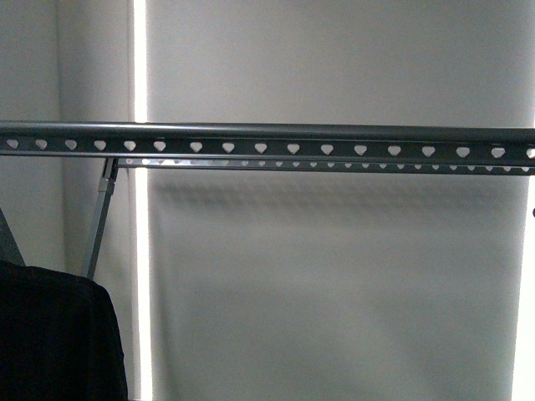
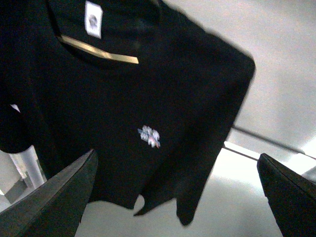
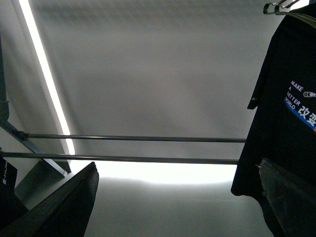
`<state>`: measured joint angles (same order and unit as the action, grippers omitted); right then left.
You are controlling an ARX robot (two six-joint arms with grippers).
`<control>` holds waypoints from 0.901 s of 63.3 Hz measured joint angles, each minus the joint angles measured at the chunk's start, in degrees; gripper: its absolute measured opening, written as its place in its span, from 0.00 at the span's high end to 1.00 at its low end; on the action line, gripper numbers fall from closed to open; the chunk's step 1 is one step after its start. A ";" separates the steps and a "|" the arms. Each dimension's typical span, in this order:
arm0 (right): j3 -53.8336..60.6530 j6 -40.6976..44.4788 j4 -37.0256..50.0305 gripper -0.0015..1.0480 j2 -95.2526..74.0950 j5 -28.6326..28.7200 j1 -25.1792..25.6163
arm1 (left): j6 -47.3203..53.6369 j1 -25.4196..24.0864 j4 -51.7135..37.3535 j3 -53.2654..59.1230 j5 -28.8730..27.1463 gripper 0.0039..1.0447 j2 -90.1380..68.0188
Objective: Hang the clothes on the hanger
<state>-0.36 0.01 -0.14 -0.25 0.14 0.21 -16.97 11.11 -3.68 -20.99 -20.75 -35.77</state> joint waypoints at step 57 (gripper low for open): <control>0.00 0.00 0.00 0.07 0.00 -0.02 0.00 | -43.50 3.61 41.38 -65.81 -31.80 0.06 -61.77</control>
<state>-0.36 0.01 -0.14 -0.25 0.12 0.21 -60.47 14.72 37.69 -86.80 -52.56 -97.54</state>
